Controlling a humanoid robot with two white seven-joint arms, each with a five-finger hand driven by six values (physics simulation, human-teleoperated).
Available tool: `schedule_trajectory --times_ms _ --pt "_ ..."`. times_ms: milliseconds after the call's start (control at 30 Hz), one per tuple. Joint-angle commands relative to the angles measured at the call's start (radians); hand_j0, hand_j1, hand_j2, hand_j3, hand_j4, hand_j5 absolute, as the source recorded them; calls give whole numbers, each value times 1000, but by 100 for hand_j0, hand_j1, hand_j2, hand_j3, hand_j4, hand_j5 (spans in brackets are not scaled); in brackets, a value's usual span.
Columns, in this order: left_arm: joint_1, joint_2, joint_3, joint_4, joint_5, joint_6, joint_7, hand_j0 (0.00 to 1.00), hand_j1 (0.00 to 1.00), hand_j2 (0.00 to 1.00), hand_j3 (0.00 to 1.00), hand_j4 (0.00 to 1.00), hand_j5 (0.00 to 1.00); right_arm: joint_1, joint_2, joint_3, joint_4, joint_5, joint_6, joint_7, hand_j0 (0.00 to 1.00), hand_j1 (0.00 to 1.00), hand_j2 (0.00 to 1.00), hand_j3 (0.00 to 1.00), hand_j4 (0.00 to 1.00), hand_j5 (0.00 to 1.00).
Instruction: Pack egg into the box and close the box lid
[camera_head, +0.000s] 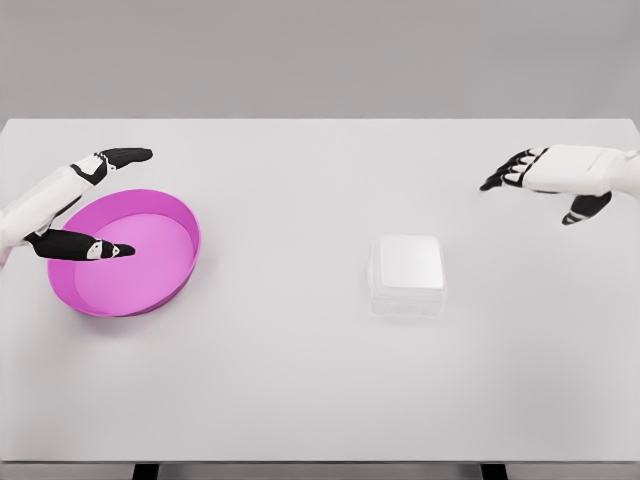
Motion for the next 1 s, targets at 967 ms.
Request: schedule_trajectory --times_ms 967 --pt "0 2 0 0 8 3 0 100 100 100 100 100 100 17 98 -4 233 -15 2 -8 100 100 100 100 100 100"
